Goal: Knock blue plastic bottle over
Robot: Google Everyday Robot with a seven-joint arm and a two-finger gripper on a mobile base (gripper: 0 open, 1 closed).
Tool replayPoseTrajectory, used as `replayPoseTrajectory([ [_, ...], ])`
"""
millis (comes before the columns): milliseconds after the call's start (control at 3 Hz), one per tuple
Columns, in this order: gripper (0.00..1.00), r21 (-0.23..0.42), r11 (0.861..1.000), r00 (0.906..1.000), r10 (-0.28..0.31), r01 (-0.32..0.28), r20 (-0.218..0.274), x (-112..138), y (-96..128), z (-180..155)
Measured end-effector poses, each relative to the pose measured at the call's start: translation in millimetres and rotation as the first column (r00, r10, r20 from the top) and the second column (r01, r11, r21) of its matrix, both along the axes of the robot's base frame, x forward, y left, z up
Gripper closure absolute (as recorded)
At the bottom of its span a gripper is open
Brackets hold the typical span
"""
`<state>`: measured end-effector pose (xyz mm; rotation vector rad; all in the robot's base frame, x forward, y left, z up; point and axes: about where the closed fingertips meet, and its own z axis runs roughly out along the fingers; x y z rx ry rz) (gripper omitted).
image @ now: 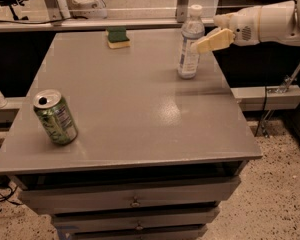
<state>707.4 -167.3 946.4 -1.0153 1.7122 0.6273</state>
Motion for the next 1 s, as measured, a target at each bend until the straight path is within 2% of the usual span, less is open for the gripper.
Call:
replayPoseTrajectory([
  [333,0.00,0.062,0.996,0.9983,0.058,-0.057,-0.010,-3,24,-4],
  [1000,0.00,0.140,0.974,0.9828,0.182,-0.176,-0.033,-33,67,-4],
])
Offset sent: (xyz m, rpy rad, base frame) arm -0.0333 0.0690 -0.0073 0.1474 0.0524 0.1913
